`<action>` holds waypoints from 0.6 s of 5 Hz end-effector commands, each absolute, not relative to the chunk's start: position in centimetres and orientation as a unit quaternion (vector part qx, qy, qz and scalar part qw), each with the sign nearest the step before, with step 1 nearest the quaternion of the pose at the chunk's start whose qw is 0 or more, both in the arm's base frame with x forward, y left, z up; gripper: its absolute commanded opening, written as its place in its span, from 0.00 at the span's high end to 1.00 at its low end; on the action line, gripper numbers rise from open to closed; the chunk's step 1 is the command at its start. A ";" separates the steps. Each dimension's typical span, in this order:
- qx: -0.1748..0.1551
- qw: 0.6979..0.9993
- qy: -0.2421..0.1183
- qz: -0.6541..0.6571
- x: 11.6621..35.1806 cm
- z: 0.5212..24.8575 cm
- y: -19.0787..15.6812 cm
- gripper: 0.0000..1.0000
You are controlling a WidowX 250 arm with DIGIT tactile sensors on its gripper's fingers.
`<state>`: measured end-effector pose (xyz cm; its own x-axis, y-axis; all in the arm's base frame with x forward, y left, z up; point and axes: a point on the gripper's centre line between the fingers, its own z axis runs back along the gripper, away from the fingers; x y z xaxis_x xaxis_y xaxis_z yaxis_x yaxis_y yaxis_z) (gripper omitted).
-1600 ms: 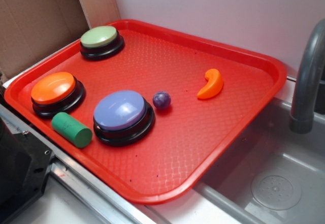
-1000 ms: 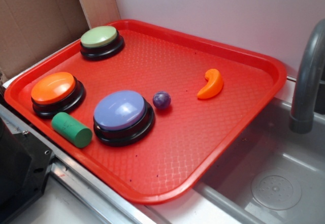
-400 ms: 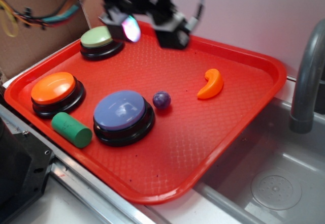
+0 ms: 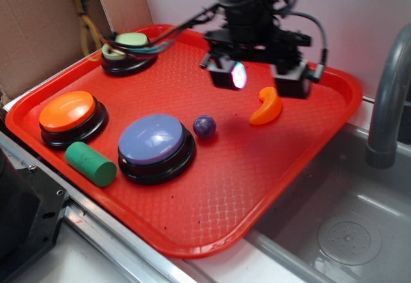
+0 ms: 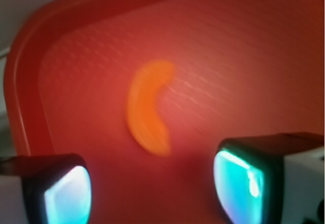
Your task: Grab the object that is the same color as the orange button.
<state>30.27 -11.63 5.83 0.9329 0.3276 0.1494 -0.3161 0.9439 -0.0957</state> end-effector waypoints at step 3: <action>-0.029 0.978 -0.111 0.177 33.2 3.7 -11.3 0.00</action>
